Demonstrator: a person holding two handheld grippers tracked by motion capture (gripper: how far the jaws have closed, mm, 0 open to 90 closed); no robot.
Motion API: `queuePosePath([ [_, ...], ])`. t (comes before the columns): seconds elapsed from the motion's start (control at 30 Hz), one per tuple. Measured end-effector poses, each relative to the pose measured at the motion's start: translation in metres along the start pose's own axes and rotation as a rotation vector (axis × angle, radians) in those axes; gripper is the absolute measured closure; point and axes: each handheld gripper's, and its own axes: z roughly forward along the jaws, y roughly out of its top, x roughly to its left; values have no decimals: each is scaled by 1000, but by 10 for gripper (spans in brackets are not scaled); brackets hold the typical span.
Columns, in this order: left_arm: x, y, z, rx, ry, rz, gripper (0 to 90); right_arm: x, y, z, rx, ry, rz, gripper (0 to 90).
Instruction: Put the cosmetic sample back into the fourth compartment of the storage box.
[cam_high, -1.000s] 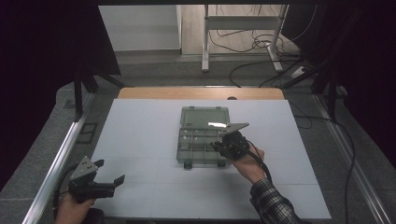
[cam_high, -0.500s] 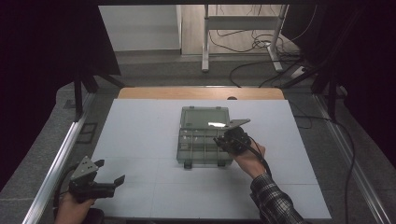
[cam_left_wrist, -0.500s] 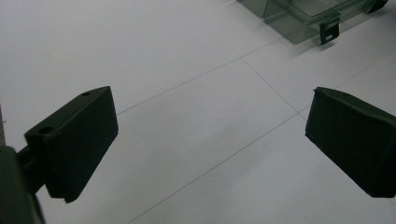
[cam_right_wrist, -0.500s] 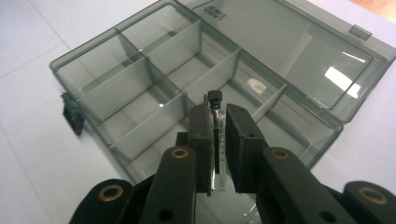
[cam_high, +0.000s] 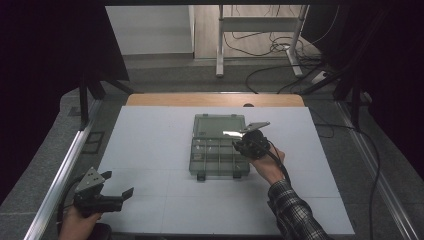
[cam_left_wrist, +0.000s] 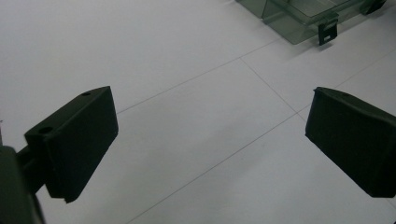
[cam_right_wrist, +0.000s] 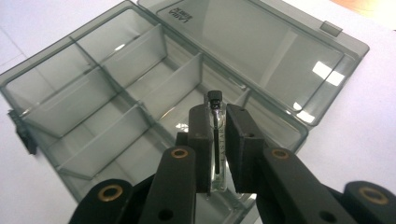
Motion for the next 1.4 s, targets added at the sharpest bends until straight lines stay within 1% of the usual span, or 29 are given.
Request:
queuePosePath([
  [0.2,0,0,0,1,-1,1,28,-7,0,5,0,-17,7,797],
  [0.53,0,0,0,4,-2,5,28,-16,-4,13,24,-34,27,797],
  [0.73,0,0,0,4,-3,5,28,-16,-6,18,43,-36,23,793],
  [0.83,0,0,0,4,-3,6,28,-16,-6,19,49,-40,24,763],
  [1.03,1,0,0,-1,-8,0,28,-15,-5,18,41,-39,30,728],
  [1.23,1,0,0,-2,-8,-1,29,-12,-5,17,46,-30,29,657],
  [1.4,1,0,-1,-4,-10,-1,28,-9,-5,17,44,-33,23,587],
])
